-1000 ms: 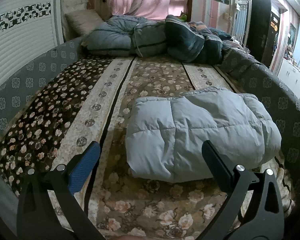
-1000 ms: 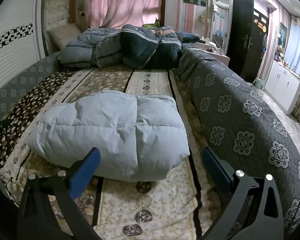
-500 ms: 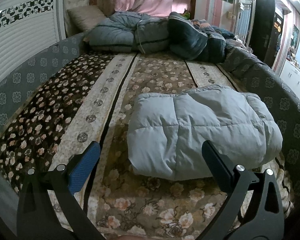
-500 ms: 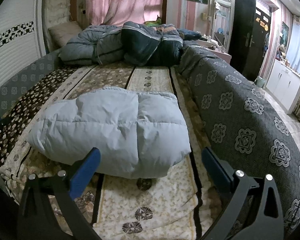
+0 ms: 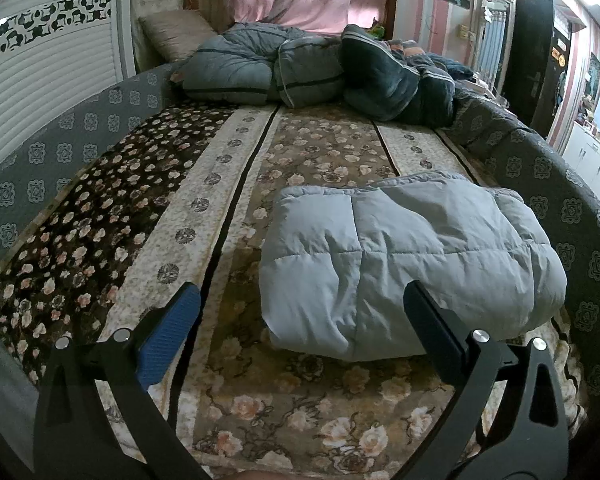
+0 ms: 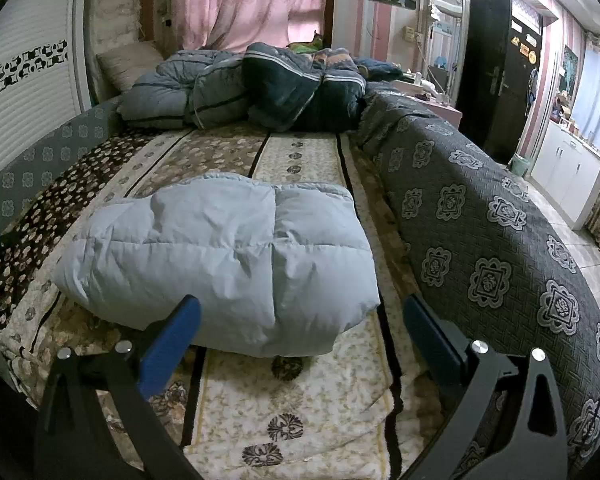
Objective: Fold large clothes
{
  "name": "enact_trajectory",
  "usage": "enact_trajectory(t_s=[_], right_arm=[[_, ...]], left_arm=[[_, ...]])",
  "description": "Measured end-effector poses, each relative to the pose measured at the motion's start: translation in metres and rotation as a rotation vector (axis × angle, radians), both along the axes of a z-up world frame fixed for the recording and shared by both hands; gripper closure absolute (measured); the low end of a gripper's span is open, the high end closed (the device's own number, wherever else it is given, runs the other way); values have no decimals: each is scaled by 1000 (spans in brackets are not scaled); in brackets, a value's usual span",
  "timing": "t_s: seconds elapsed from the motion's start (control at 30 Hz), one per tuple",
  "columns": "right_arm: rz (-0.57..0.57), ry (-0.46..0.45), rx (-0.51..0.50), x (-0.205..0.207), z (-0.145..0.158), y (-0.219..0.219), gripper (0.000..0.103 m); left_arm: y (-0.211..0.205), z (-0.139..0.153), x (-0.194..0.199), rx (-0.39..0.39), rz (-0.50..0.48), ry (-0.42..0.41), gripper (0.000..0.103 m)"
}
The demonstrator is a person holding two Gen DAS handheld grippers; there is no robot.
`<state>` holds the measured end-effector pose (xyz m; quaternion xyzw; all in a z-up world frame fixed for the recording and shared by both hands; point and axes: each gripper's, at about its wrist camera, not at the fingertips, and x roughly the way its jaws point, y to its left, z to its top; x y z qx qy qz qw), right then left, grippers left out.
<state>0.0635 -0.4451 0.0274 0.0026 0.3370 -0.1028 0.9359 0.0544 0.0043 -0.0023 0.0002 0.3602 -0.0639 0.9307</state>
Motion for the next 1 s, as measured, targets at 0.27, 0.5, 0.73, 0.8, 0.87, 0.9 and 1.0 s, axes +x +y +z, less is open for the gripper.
enact_trajectory(t_s=[0.27, 0.5, 0.73, 0.8, 0.87, 0.9, 1.0], right_arm=[[-3, 0, 1, 0, 0, -1, 2], [-2, -2, 0, 0, 0, -1, 2], [-5, 1, 2, 0, 1, -1, 2], [-2, 4, -8, 0, 1, 0, 2], [0, 7, -15, 1, 0, 2, 2], [-3, 6, -13, 1, 0, 3, 2], [-9, 7, -8, 1, 0, 3, 2]], left_arm=[[2, 0, -1, -2, 7, 0, 3], [2, -1, -1, 3, 12, 7, 3], [2, 1, -3, 4, 8, -4, 3], [3, 1, -2, 1, 10, -3, 3], [3, 0, -2, -2, 11, -1, 3], [3, 1, -2, -3, 12, -1, 3], [3, 1, -3, -1, 9, -3, 3]])
